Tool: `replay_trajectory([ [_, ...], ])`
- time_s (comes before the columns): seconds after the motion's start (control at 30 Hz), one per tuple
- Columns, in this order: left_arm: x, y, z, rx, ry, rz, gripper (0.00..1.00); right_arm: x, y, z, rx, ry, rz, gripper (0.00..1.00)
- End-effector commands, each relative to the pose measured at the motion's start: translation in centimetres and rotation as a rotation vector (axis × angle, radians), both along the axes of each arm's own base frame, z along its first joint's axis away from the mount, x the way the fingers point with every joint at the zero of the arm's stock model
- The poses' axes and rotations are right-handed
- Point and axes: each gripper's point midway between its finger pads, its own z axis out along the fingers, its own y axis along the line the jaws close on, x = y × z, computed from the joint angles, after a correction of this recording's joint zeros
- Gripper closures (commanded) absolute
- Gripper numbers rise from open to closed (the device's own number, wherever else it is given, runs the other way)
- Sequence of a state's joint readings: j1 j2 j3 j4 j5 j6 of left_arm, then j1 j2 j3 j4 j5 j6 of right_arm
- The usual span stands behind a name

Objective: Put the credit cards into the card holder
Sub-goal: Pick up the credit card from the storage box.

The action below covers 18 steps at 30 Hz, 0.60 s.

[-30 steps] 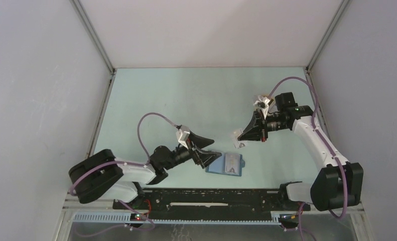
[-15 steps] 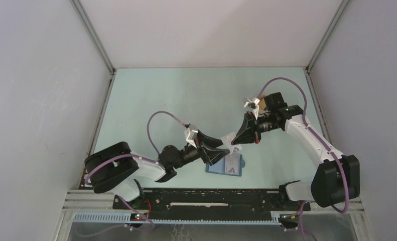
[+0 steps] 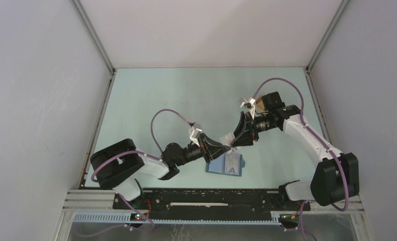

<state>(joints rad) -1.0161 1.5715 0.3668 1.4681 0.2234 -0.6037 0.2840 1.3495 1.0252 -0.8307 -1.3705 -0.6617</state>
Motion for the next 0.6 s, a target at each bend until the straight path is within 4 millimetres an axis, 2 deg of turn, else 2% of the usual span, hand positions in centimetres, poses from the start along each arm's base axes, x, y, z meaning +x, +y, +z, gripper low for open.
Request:
replay_trajectory([
  [0.0, -0.2, 0.9, 0.7, -0.021, -0.028, -0.06, 1.0, 0.1, -0.4, 0.4, -0.049, -0.083, -0.025, 0.43],
  [0.07, -0.4, 1.5, 0.0, -0.001, -0.016, -0.099, 1.0, 0.0, -0.6, 0.4, -0.062, -0.11, -0.028, 0.38],
  [0.17, -1.1, 1.8, -1.1, 0.039, 0.013, -0.187, 1.0, -0.2, -0.6, 0.3, -0.07, -0.124, -0.02, 0.36],
  [0.33, -1.7, 0.8, -4.2, 0.208, 0.116, -0.298, 1.0, 0.0, -0.3, 0.1, -0.092, -0.11, -0.019, 0.37],
  [0.57, -1.5, 1.4, -5.3, 0.337, 0.099, -0.285, 1.0, 0.4, -0.3, -0.3, -0.128, -0.091, -0.023, 0.42],
])
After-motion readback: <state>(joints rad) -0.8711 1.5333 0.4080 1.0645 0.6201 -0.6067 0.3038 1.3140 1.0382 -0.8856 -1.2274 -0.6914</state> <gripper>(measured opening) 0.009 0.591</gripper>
